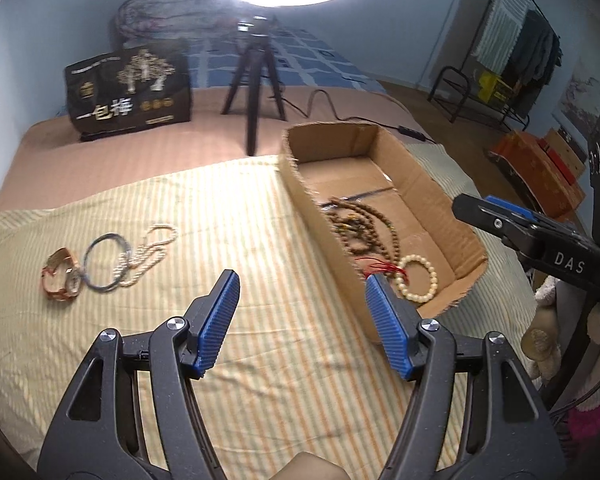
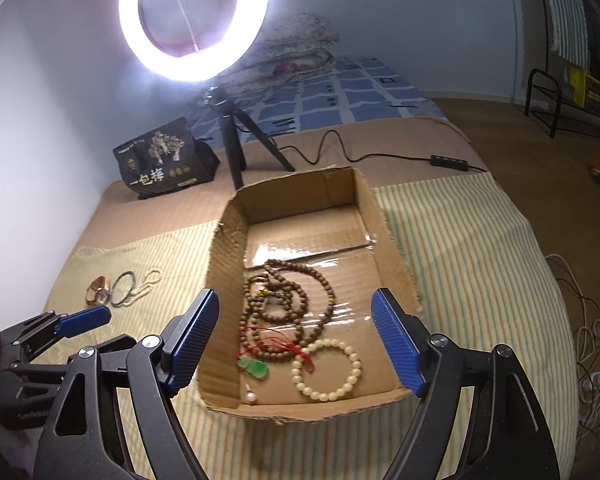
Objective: Organize jewelry
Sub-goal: 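Withdraw both open tools from the box back over the cloth, then move left tool to the red leather watch while right tool approaches the blue bangle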
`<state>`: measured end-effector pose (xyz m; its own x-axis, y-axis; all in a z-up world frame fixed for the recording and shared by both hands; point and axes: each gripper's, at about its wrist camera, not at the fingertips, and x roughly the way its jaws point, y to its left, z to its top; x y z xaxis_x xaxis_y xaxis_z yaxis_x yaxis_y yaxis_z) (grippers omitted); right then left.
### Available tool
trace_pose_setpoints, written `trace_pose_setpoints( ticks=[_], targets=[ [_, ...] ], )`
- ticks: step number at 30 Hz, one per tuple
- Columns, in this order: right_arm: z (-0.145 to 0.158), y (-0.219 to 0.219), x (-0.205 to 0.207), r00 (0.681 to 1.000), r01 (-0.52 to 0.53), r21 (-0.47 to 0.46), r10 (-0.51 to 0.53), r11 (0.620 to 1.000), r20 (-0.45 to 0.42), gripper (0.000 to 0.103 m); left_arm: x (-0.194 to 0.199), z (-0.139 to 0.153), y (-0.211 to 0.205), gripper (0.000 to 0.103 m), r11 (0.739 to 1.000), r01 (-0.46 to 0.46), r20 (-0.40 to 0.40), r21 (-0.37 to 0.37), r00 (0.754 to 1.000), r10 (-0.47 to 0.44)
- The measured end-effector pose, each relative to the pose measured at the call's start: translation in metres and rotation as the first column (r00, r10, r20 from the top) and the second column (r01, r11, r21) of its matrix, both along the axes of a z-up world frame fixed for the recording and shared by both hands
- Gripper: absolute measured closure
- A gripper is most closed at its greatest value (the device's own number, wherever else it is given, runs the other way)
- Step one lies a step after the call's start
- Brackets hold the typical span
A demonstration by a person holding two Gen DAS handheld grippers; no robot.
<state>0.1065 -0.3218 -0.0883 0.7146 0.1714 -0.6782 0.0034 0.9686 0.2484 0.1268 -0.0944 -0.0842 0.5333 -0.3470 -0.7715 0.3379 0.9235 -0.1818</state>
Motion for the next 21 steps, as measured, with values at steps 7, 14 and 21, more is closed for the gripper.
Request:
trace_pose_setpoints(
  ticks=[7, 14, 21],
  targets=[
    [0.0, 0.027, 0.008, 0.999, -0.042, 0.01, 0.042, 0.999, 0.003, 0.024, 0.005, 0.005, 0.044, 0.035, 0.996, -0.086, 0.008, -0.02, 0.996, 0.086],
    [-0.001, 0.056, 0.018, 0.996, -0.092, 0.004, 0.092, 0.996, 0.004, 0.024, 0.011, 0.007, 0.084, 0.035, 0.986, -0.164, 0.009, -0.035, 0.986, 0.165],
    [-0.001, 0.086, 0.025, 0.989, -0.148, 0.005, 0.148, 0.989, 0.006, 0.024, 0.017, 0.006, 0.12, 0.035, 0.971, -0.236, 0.008, -0.037, 0.972, 0.236]
  ],
)
